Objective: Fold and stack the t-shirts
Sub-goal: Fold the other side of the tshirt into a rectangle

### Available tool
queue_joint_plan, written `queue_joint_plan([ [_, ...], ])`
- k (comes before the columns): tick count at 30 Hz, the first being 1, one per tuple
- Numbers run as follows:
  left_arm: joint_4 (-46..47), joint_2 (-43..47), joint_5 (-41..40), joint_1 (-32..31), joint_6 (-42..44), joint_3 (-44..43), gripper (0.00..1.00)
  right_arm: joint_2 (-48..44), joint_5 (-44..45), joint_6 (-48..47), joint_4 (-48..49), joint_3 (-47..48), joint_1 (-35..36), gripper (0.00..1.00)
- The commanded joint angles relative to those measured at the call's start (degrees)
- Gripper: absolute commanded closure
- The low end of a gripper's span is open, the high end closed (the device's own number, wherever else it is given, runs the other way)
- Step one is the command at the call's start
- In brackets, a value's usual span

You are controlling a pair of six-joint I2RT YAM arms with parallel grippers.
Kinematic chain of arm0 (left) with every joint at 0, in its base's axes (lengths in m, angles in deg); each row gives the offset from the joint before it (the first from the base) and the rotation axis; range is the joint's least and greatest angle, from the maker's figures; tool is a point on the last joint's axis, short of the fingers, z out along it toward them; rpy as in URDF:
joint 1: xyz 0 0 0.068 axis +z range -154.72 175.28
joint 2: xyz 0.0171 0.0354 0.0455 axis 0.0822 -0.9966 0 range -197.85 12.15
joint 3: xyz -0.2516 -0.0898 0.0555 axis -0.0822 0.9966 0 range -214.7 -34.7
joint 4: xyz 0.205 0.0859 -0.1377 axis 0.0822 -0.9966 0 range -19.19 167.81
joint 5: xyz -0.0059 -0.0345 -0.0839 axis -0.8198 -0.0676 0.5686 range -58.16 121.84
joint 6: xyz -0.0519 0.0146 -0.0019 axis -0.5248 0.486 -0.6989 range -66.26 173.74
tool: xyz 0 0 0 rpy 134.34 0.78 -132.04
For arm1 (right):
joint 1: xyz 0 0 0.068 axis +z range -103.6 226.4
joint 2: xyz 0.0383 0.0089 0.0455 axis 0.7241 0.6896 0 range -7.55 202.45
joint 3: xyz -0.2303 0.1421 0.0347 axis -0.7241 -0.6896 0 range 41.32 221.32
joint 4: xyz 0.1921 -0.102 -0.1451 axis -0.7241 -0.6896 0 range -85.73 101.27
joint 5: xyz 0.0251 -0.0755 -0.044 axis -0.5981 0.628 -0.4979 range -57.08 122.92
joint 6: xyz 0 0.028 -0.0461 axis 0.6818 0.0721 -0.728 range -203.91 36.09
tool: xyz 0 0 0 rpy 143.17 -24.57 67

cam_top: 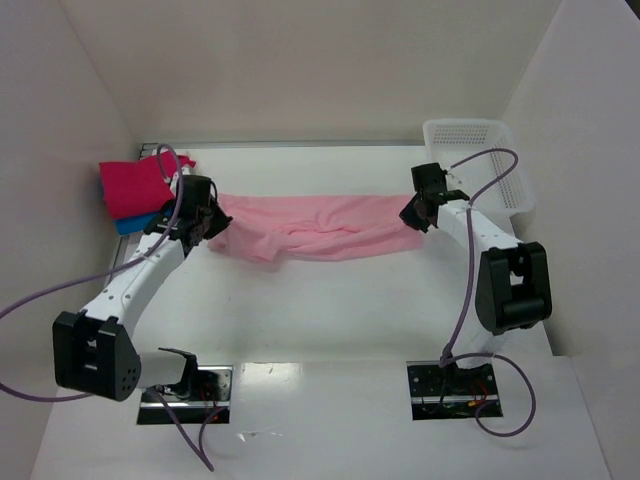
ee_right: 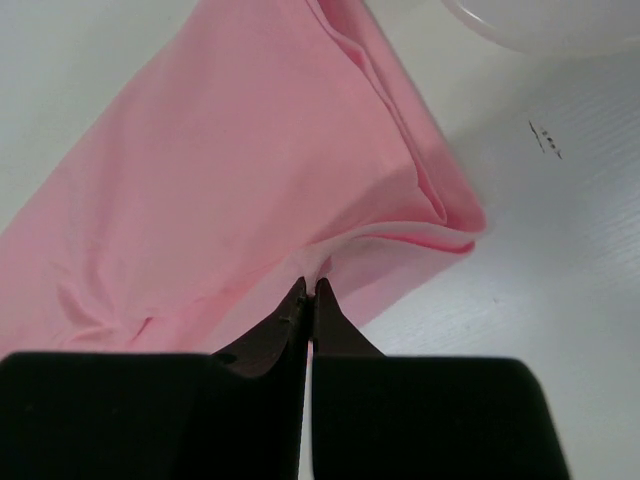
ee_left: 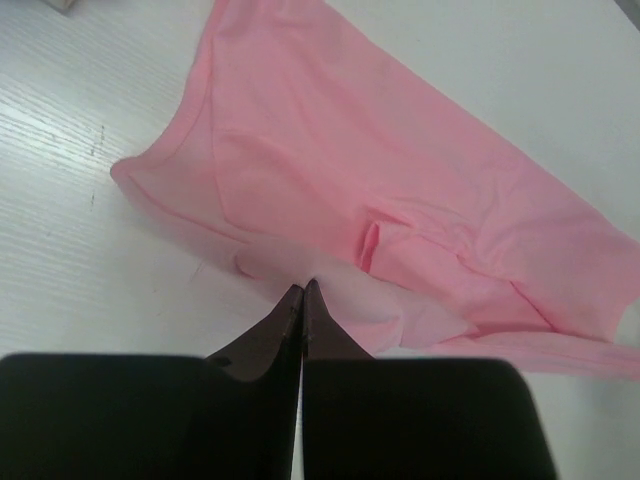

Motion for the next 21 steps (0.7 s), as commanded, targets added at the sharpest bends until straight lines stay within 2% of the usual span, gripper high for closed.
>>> queue_joint_plan([
  [1,5.6,-5.5,1.1,2.7,-2.5,-2.3,1.0,3.5,1.1,-2.1,4.4,4.6,-0.3,1.0],
  [12,9.6,-13.6,2.7,7.1,-1.9,-7.4,1.0,9.0,1.1,-4.5,6.1,11.9,-3.2,1.0],
  [21,11.6,-18.8,3.9,8.3,-0.6,-9.4,1.0,14.6,0.0,-5.0,7.3,13.1,-3.3,1.0],
])
